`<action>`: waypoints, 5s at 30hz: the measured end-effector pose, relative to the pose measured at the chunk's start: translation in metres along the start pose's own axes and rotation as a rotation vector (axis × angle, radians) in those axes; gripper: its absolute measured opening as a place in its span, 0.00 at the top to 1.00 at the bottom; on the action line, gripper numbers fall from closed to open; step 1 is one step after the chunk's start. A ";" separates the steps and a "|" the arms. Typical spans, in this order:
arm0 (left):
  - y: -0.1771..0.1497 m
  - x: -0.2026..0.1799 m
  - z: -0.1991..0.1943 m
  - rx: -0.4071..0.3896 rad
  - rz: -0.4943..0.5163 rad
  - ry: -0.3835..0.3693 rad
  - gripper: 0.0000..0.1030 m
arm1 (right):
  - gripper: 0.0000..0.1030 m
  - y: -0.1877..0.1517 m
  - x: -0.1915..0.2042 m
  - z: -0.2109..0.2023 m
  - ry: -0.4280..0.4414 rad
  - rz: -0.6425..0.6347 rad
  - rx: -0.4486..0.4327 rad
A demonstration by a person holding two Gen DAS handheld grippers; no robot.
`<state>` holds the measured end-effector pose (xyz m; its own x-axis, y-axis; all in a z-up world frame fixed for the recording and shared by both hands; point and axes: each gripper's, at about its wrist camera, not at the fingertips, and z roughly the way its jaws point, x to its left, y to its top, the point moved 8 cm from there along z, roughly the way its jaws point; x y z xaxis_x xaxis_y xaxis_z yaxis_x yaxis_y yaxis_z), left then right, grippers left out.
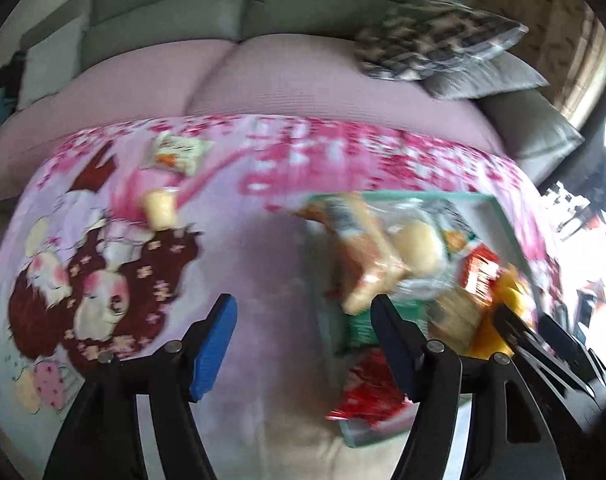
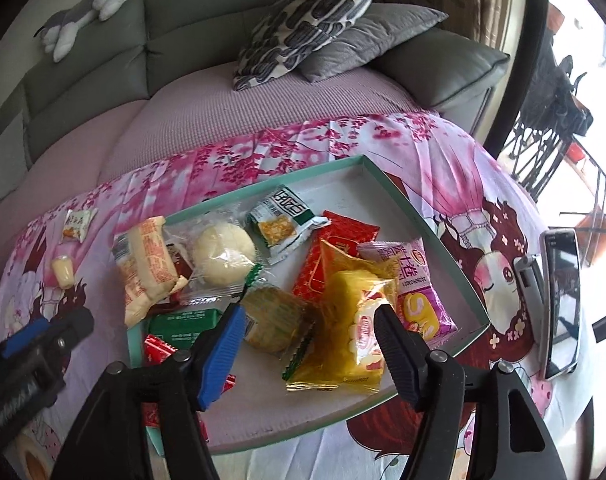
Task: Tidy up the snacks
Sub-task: 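Move both open tools back toward the jelly cup and candy pack, then grasp jelly cup with left tool while right tool grasps green-white candy pack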
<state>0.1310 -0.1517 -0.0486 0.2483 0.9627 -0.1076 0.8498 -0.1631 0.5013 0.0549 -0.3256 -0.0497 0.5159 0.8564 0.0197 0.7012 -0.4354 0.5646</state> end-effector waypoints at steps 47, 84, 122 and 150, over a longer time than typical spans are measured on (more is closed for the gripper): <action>0.022 0.166 0.011 -0.003 -0.218 0.161 0.09 | 0.00 -0.005 0.110 -0.004 0.092 -0.160 -0.054; 0.081 0.178 0.108 0.287 -0.236 -0.099 0.11 | 0.19 0.081 0.250 0.100 0.269 -0.304 0.314; 0.127 0.249 0.125 0.256 -0.181 0.013 0.52 | 0.20 0.091 0.345 0.143 0.284 -0.187 0.321; 0.116 0.264 0.118 0.265 -0.227 0.050 0.52 | 0.44 0.058 0.369 0.153 0.192 -0.332 0.314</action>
<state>0.3500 0.0582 -0.1207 0.0219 0.9892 -0.1449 0.9733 0.0120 0.2290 0.3612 -0.0778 -0.1358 0.1603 0.9859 0.0488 0.9419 -0.1676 0.2911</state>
